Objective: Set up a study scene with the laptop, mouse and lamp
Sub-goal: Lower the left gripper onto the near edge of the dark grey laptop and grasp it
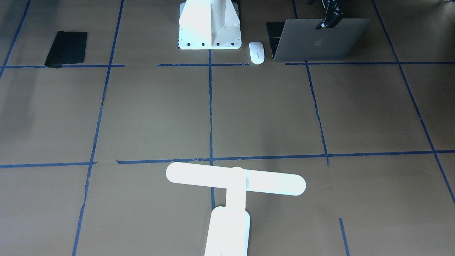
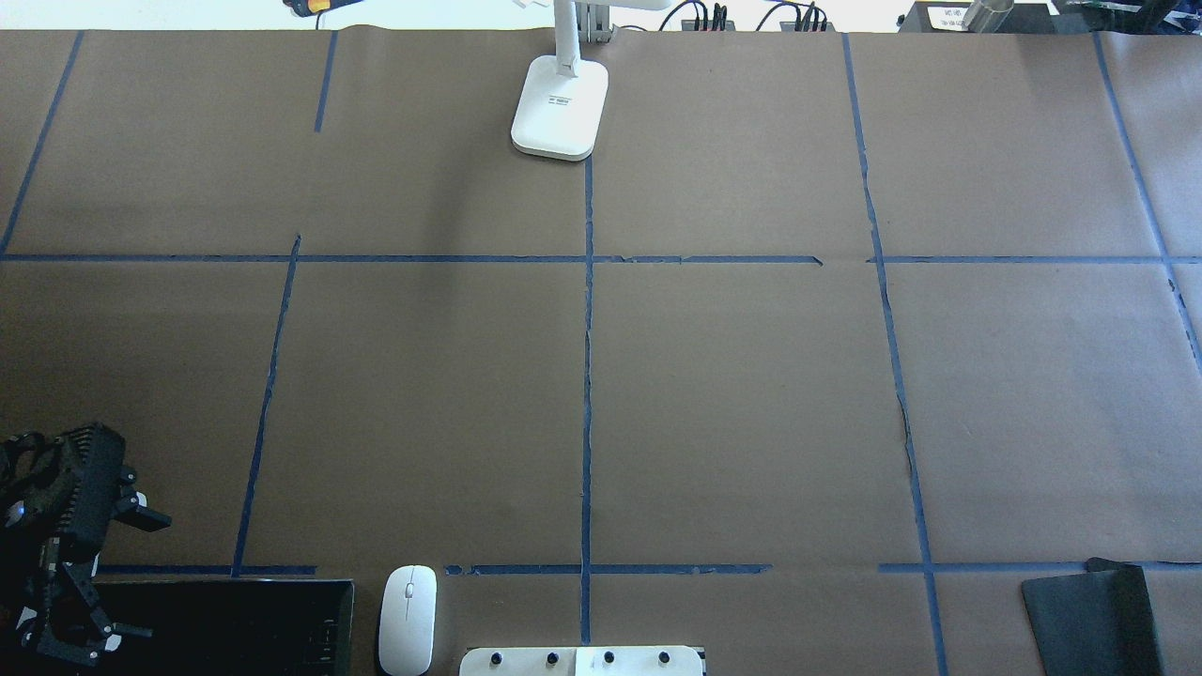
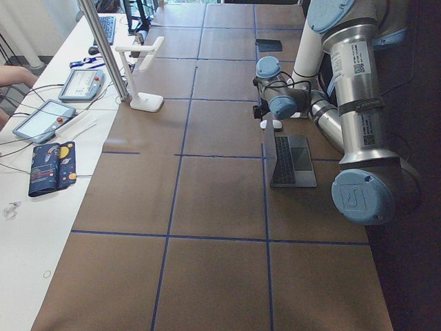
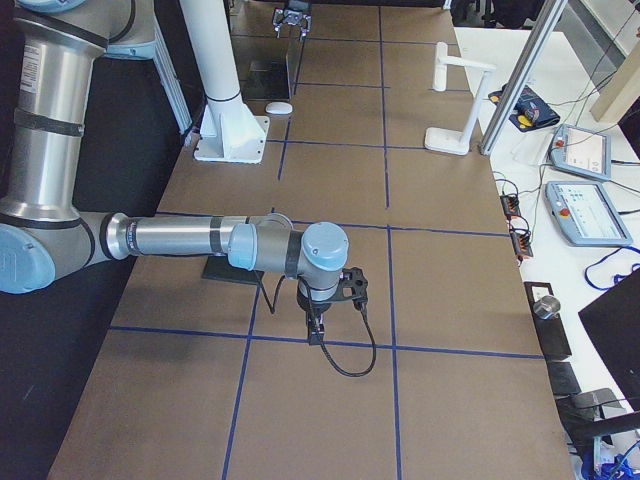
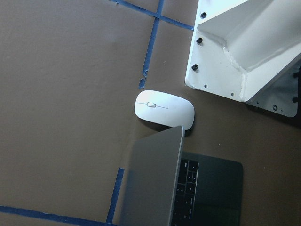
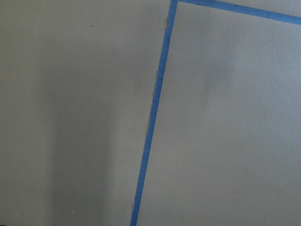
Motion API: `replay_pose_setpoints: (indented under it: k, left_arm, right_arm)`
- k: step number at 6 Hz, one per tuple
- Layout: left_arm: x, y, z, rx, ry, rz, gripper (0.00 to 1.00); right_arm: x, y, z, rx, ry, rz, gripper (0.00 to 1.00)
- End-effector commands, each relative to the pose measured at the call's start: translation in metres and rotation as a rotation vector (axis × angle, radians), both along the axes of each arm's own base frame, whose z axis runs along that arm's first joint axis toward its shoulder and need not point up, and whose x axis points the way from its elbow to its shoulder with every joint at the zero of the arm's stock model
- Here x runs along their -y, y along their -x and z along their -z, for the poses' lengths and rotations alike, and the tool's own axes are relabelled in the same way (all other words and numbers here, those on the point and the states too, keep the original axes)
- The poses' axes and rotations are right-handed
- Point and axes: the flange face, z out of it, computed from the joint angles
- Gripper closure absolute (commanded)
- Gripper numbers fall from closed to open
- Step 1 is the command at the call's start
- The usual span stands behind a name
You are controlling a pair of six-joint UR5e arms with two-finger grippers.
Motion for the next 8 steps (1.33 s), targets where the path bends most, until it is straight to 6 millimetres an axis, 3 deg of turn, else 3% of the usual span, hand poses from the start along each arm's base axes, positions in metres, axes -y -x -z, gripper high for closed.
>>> replay_pose_setpoints:
  k: [1,4,6,7,8]
  left_arm:
    - [-0.012,-0.012,-0.016,0.063,-0.029,0.000,0.02]
    - [-0.013,-0.019,-0.027,0.087,-0.019,-0.012,0.10]
    - [-0.011,-0.017,-0.022,0.073,-0.036,-0.013,0.61]
    - [0.001,-0.006,-0.028,0.074,-0.146,-0.049,0.83]
    - [0.009,0.000,-0.032,0.105,-0.168,-0.053,0.93]
  right_arm:
    - [0.000,0.000,0.000,0.000,0.000,0.000,0.00]
    - [0.000,0.000,0.000,0.000,0.000,0.000,0.00]
    - [0.000,0.000,0.000,-0.001,-0.001,0.001,0.00]
    - [0.001,0.000,0.001,-0.001,-0.002,0.001,0.00]
    - [0.000,0.000,-0.001,-0.001,0.001,0.001,0.00]
